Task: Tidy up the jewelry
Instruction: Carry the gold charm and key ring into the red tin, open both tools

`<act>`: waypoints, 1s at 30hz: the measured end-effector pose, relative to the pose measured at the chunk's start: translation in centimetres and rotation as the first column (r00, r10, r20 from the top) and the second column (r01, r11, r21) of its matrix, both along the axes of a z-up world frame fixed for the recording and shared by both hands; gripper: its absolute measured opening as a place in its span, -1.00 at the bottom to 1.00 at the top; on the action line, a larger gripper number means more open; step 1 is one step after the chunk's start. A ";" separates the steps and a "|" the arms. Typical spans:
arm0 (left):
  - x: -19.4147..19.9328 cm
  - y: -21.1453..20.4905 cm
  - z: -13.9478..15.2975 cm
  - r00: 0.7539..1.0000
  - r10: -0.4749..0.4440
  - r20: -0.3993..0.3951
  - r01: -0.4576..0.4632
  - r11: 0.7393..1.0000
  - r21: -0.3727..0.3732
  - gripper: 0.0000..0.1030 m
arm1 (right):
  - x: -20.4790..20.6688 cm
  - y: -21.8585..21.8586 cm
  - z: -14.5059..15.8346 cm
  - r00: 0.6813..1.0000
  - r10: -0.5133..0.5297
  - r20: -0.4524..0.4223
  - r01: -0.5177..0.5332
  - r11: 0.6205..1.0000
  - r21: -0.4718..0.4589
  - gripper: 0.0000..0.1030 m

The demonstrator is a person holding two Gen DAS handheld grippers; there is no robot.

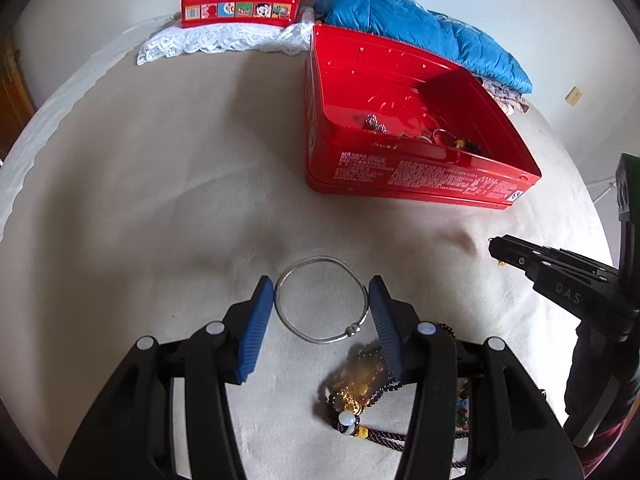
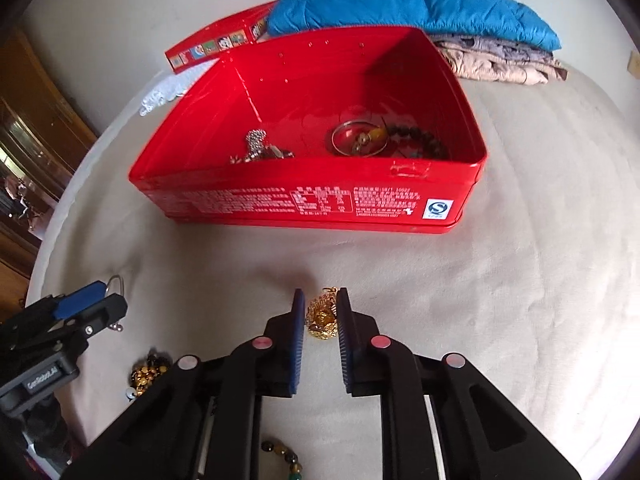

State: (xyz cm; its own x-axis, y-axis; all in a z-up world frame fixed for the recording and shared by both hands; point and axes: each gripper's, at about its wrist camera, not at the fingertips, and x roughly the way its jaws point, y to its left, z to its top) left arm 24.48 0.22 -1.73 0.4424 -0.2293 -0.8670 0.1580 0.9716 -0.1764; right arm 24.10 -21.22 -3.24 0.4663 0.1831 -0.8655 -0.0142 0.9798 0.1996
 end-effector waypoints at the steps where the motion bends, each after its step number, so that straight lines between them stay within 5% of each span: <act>1: 0.0 0.0 0.0 1.000 -0.002 0.002 0.002 1.000 -0.001 -0.06 | 0.2 0.2 -0.1 1.000 0.003 -0.008 -0.003 1.000 -0.004 -0.70; 6: 0.1 0.0 -0.2 1.000 -0.009 -0.007 0.009 1.000 -0.006 -0.06 | 0.6 0.7 -1.4 0.999 0.019 -0.046 -0.019 1.000 -0.012 -0.70; 17: 0.0 0.0 0.2 1.000 -0.018 0.004 0.018 0.999 -0.030 -0.06 | -1.2 -0.7 1.2 1.000 0.006 0.021 -0.007 0.999 0.031 -0.70; 30: -1.1 -0.8 4.0 0.995 -0.021 0.101 0.028 0.997 -0.067 -0.06 | -2.4 -2.1 3.2 0.997 0.005 0.073 -0.011 0.997 0.081 -0.70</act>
